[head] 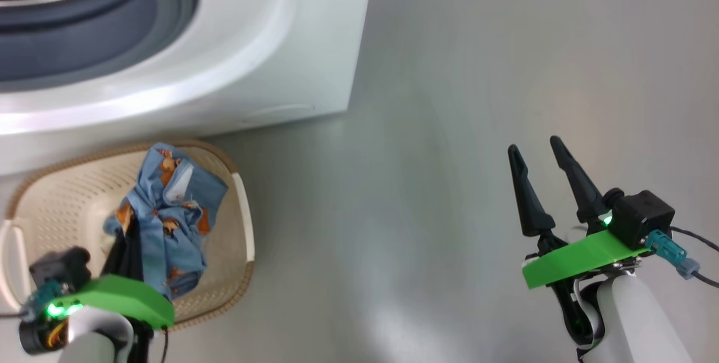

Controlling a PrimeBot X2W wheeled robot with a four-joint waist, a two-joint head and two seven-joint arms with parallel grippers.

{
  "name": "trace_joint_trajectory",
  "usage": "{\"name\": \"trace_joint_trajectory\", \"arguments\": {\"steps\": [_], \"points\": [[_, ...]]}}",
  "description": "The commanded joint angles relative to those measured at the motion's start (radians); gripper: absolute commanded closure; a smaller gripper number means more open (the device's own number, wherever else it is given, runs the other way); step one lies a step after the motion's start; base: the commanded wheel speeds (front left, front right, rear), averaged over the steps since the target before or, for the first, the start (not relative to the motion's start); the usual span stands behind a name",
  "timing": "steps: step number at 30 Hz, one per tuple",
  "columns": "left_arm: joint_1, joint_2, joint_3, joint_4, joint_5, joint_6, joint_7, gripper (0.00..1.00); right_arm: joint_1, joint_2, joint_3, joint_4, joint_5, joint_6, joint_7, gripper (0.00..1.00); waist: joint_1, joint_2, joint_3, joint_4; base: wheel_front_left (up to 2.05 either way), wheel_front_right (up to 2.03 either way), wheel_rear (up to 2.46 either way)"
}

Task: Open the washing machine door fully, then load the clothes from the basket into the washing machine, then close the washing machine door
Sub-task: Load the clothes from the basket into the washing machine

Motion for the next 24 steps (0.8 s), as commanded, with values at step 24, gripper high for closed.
{"name": "trace_joint_trajectory", "arguments": {"steps": [24], "points": [[0.335,-0.045,0.117,-0.537,0.052,-0.016,-0.011,1.0,0.127,0.004,0.039,0.063,-0.01,0.003,-0.005,0.0,0.0001,0.0,-0.36,0.047,0.0,0.0,0.0]]}}
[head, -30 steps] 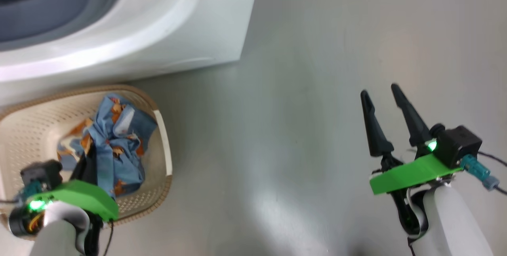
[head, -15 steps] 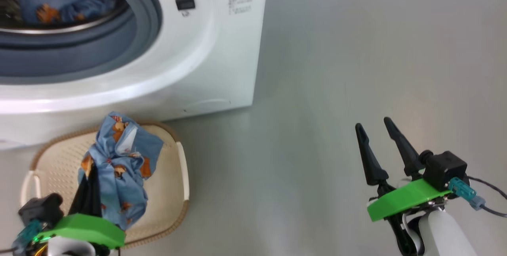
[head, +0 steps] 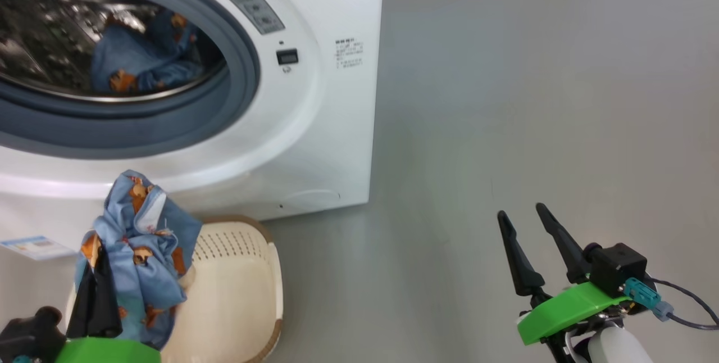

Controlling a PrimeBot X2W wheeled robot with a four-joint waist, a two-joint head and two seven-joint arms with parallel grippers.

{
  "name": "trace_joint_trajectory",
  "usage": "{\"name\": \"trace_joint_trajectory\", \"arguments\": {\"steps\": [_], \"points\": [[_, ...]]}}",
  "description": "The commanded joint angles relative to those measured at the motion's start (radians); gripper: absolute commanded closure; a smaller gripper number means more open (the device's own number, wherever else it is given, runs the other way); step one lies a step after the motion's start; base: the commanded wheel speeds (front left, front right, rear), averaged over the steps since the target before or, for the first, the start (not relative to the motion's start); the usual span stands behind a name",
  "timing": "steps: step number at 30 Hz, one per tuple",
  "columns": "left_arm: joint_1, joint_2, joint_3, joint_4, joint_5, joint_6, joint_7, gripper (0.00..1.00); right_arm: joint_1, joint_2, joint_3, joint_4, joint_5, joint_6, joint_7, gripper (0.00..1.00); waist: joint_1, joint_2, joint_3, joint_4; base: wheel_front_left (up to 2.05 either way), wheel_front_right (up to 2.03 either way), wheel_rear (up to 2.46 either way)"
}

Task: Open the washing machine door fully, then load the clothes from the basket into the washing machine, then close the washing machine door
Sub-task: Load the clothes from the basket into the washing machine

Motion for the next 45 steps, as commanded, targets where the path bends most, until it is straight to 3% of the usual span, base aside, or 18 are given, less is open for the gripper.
{"name": "trace_joint_trajectory", "arguments": {"steps": [1,32,45], "points": [[0.013,0.013,0.023,-0.051,-0.002,0.005,-0.01,1.0,0.008,0.002,0.015,-0.017,-0.002,0.003,-0.005,0.0,0.0001,0.0,-0.052,0.009,0.0,0.0,0.0],[0.208,0.013,-0.014,-0.198,-0.032,0.071,-0.01,1.0,0.068,0.014,0.021,-0.017,-0.069,0.003,-0.005,0.0,0.0001,0.0,-0.199,-0.005,0.0,0.0,0.0],[0.186,0.013,-0.011,-0.199,-0.021,0.06,-0.01,1.0,0.079,0.016,0.03,-0.015,-0.064,0.003,-0.005,0.0,0.0001,0.0,-0.181,-0.017,0.0,0.0,0.0]]}}
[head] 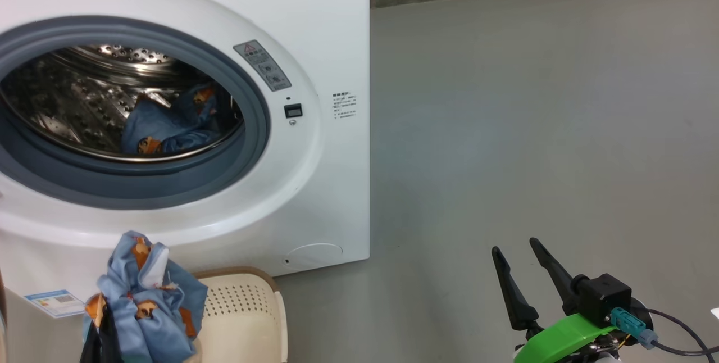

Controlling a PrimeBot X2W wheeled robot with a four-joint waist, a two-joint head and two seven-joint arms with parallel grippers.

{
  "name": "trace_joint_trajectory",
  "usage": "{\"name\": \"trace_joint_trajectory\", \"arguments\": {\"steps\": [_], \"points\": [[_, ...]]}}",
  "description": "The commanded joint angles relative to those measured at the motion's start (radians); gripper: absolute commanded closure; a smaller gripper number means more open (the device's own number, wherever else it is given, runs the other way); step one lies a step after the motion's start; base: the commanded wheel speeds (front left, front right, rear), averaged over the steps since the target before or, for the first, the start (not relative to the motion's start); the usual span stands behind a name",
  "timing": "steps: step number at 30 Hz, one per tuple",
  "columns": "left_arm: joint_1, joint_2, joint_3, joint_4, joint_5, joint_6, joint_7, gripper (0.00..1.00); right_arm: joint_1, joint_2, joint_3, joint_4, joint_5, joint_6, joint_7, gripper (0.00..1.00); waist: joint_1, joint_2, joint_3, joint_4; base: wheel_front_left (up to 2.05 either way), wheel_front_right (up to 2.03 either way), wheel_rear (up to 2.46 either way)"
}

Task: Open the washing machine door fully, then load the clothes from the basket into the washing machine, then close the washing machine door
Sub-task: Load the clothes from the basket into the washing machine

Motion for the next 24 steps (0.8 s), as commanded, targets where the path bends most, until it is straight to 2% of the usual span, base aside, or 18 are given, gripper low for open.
{"name": "trace_joint_trajectory", "arguments": {"steps": [1,6,16,24], "points": [[-0.058,0.011,0.032,-0.025,0.011,-0.003,-0.009,1.0,-0.002,0.005,0.025,-0.024,-0.001,0.003,-0.005,0.0,0.0,-0.0001,0.017,-0.006,0.0,0.0,0.0],[-0.134,0.011,0.04,-0.013,0.018,-0.007,-0.009,1.0,-0.015,0.005,0.027,-0.026,0.003,0.003,-0.005,0.0,0.0,-0.0001,0.062,-0.016,0.0,0.0,0.0],[-0.342,0.014,0.103,0.038,0.082,-0.059,-0.009,1.0,-0.06,0.005,0.031,-0.034,0.012,0.003,-0.005,0.0,0.0,-0.0001,0.166,-0.052,0.0,0.0,0.0],[-0.535,0.048,0.138,0.114,0.12,-0.085,-0.009,1.0,-0.105,0.005,0.034,-0.055,0.025,0.003,-0.005,0.0,0.0,-0.0001,0.277,-0.091,0.0,0.0,0.0]]}}
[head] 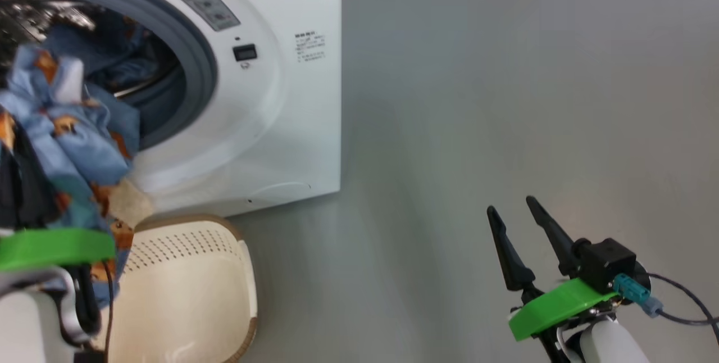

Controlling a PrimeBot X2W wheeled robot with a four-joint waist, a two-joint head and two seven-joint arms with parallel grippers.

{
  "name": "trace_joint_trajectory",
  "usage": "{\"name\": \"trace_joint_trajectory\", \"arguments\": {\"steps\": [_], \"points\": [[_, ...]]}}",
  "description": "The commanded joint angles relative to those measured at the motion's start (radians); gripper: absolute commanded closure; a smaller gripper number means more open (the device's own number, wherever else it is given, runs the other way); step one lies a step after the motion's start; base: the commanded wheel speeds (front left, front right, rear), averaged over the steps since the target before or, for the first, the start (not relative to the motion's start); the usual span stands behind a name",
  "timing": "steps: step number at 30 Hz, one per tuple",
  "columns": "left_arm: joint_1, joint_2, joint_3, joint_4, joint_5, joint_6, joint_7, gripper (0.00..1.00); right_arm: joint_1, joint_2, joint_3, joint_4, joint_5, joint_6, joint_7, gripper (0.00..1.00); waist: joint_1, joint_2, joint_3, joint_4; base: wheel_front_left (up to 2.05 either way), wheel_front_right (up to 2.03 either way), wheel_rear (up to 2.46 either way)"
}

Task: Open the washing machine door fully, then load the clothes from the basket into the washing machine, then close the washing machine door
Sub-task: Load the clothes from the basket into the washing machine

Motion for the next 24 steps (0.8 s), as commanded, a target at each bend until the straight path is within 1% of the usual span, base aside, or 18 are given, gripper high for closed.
{"name": "trace_joint_trajectory", "arguments": {"steps": [1,9,17,18,20,24], "points": [[-0.052,0.037,0.033,-0.012,0.012,-0.005,-0.006,1.0,-0.032,0.004,0.025,-0.032,0.016,0.003,-0.005,0.0,-0.0001,-0.0001,0.069,-0.033,0.0,0.0,0.0],[-0.24,0.056,0.048,0.083,0.027,-0.01,-0.006,1.0,-0.067,0.004,0.012,-0.061,0.024,0.003,-0.005,0.0,-0.0001,-0.0001,0.192,-0.041,0.0,0.0,0.0],[-0.437,0.123,0.031,0.249,0.032,-0.026,-0.001,1.0,-0.091,0.004,0.005,-0.075,0.038,0.003,-0.005,0.0,-0.0001,-0.0001,0.303,-0.043,0.0,0.0,0.0],[-0.492,0.146,0.02,0.293,0.029,-0.033,0.026,1.0,-0.099,0.004,0.007,-0.075,0.043,0.003,-0.005,0.0,-0.0001,-0.0001,0.326,-0.045,0.0,0.0,0.0],[-0.55,0.17,0.003,0.326,0.032,-0.04,0.06,1.0,-0.109,0.004,0.011,-0.074,0.048,0.003,-0.005,0.0,-0.0001,-0.0001,0.348,-0.047,0.0,0.0,0.0],[-0.661,0.202,-0.017,0.367,0.019,-0.047,0.159,1.0,-0.126,0.004,0.02,-0.072,0.059,0.003,-0.005,0.0,-0.0001,-0.0001,0.387,-0.051,0.0,0.0,0.0]]}}
